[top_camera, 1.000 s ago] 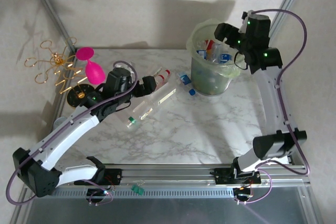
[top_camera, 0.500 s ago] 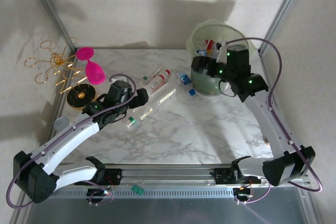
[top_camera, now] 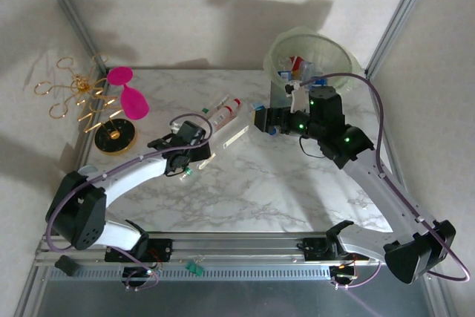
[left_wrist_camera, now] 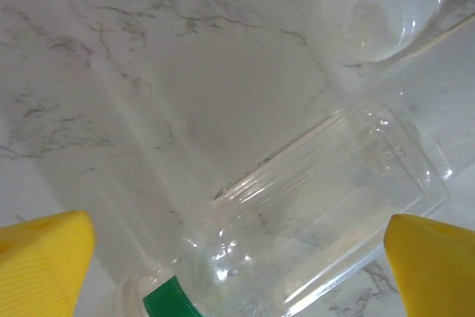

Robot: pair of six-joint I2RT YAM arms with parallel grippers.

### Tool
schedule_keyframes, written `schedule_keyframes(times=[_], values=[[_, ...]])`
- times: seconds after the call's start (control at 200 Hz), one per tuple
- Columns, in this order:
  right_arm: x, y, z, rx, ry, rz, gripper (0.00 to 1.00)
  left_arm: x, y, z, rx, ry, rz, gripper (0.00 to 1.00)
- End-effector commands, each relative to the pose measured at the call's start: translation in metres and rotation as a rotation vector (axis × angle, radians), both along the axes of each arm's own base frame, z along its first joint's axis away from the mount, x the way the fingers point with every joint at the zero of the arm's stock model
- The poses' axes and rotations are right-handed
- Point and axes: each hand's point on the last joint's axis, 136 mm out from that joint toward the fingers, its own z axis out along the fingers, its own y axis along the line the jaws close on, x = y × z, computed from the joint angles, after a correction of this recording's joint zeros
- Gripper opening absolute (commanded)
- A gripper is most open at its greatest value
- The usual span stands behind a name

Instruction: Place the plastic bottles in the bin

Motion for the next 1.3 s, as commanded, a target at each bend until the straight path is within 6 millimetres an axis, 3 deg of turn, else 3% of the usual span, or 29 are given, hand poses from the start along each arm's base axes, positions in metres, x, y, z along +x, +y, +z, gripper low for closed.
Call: schedule_keyframes(times=[0.0,0.125,0.345,0.556,0.826,1.001,1.292], values=[[-0.002,0.001,-0.005,-0.034,-0.025,0.021,0.93,0.008,-0.011,-0.003,0.022,-0.039,-0.047,1.00],[0.003,-0.004,-0.023,-0.100,0.002,-0.004,0.93,0.004,-0.028,-0.018,0.126,-0.054,-0.106,1.00],[0.000,-0.003,-0.025,-0.109,-0.007,-0.001,0.94,0.005,-0.042,-0.043,0.192,-0.012,-0.135,1.00],[0.002,-0.004,-0.026,-0.116,-0.005,-0.005,0.94,0.005,-0.060,-0.043,0.184,-0.014,-0.172,0.98],[0.007,-0.004,-0.023,-0.118,-0.010,-0.026,0.94,0.001,-0.072,-0.036,0.117,-0.021,-0.213,0.72],[0.009,-0.005,-0.021,-0.115,-0.010,-0.036,0.94,-0.006,-0.071,-0.042,0.118,0.000,-0.237,0.52],[0.007,-0.007,-0.019,-0.102,-0.006,-0.051,0.93,-0.009,-0.064,-0.037,0.123,-0.014,-0.219,0.49]])
